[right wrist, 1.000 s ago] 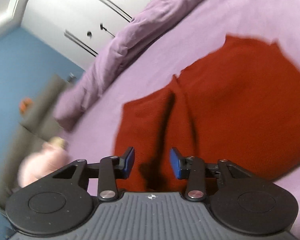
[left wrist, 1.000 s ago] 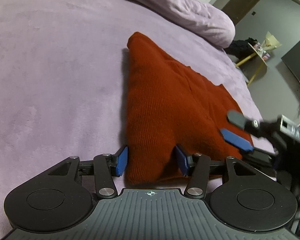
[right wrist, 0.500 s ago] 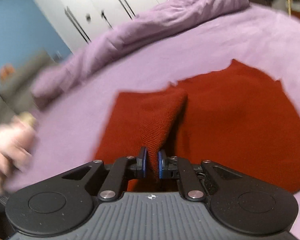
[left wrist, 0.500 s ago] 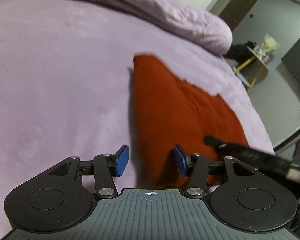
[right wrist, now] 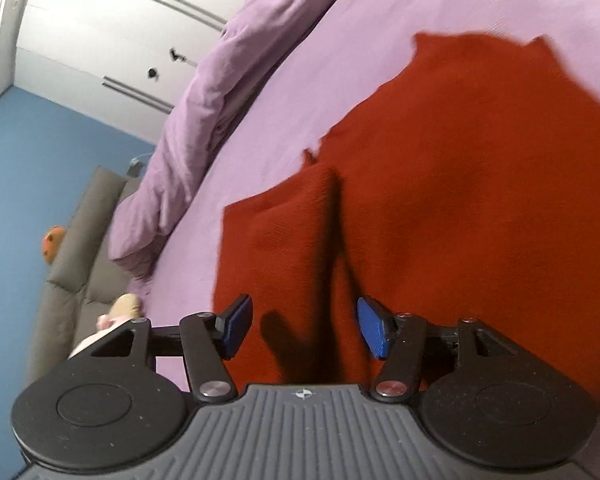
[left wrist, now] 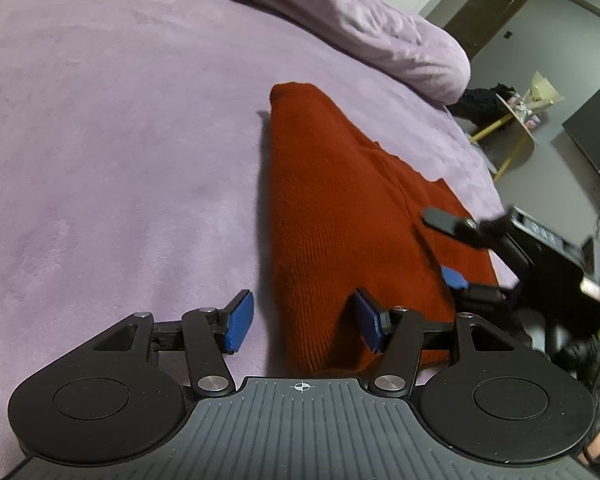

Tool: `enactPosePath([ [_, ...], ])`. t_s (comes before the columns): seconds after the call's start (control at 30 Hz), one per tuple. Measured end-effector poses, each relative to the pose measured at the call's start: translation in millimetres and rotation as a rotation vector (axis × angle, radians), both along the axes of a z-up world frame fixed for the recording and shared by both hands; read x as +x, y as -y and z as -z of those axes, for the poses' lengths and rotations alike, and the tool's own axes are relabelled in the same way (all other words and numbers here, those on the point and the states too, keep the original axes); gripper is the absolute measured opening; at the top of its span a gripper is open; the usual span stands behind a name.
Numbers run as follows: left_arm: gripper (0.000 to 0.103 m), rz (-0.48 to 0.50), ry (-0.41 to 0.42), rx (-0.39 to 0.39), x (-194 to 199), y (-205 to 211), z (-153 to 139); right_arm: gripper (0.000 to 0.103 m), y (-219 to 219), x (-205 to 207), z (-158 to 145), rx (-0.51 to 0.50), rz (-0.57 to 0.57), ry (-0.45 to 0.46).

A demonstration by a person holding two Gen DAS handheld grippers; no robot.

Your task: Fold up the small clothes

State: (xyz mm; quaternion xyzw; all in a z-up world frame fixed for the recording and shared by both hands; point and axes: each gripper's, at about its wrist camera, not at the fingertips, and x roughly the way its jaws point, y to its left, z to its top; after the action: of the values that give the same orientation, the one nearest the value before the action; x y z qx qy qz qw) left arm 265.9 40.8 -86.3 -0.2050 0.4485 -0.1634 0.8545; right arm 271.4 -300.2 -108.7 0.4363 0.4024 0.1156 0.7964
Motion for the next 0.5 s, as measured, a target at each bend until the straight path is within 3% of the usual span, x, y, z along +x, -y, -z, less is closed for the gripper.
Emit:
enactPosePath([
  [0.07, 0.061, 0.004, 0.002, 0.010, -1, 0, -2, 0.054, -8, 10, 1, 0.003, -0.026, -0.012],
  [0.13, 0.060, 0.005, 0.006, 0.041, -7, 1, -8, 0.020, -18, 17, -4, -0.037, -0.036, -0.011],
  [0.37, 0.057, 0.167, 0.036, 0.143, -37, 31, -20, 0.012, -61, 15, -56, -0.463, -0.113, 0.147],
  [0.43, 0.054, 0.186, 0.036, 0.201, -34, 47, -15, 0.012, -67, 13, -71, -0.540, -0.117, 0.174],
  [0.5, 0.052, 0.159, 0.029, 0.202, -26, 54, -10, 0.012, -69, 8, -87, -0.583, -0.115, 0.206],
])
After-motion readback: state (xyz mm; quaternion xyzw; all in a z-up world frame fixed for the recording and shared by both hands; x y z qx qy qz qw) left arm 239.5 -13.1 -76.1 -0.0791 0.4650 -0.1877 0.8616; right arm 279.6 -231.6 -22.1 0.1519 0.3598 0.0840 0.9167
